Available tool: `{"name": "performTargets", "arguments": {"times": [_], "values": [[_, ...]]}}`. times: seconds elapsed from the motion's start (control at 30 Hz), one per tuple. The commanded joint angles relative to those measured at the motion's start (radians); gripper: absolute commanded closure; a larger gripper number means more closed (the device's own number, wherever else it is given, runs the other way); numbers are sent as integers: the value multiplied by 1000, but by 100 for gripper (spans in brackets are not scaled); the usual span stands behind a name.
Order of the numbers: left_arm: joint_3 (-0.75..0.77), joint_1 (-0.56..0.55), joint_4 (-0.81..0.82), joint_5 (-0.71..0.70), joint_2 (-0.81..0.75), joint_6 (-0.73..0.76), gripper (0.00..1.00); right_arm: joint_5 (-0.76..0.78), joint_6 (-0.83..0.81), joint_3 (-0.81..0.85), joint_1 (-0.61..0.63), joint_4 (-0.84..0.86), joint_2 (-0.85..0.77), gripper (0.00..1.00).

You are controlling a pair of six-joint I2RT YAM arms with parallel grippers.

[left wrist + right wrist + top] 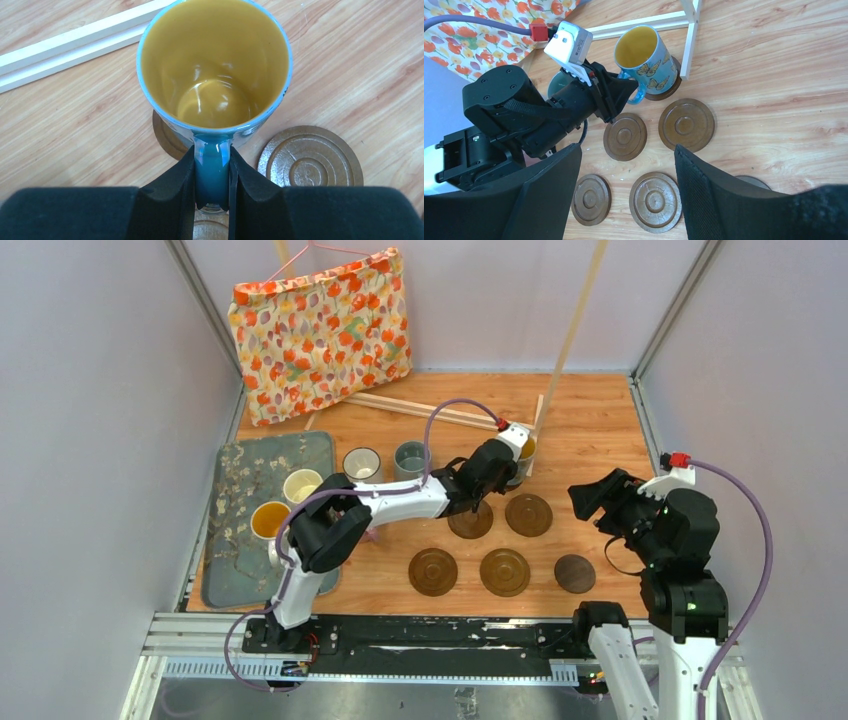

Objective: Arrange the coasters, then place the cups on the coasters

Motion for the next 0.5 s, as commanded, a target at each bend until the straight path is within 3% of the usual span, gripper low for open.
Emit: {"name": "performTargets", "arguments": {"times": [0.0,0.47], "values": [[62,16,136,-17,1,18,100,9,-12,25,16,-26,-5,27],[74,42,136,9,35,-2,100,9,-20,22,15,-26,-2,27]]}}
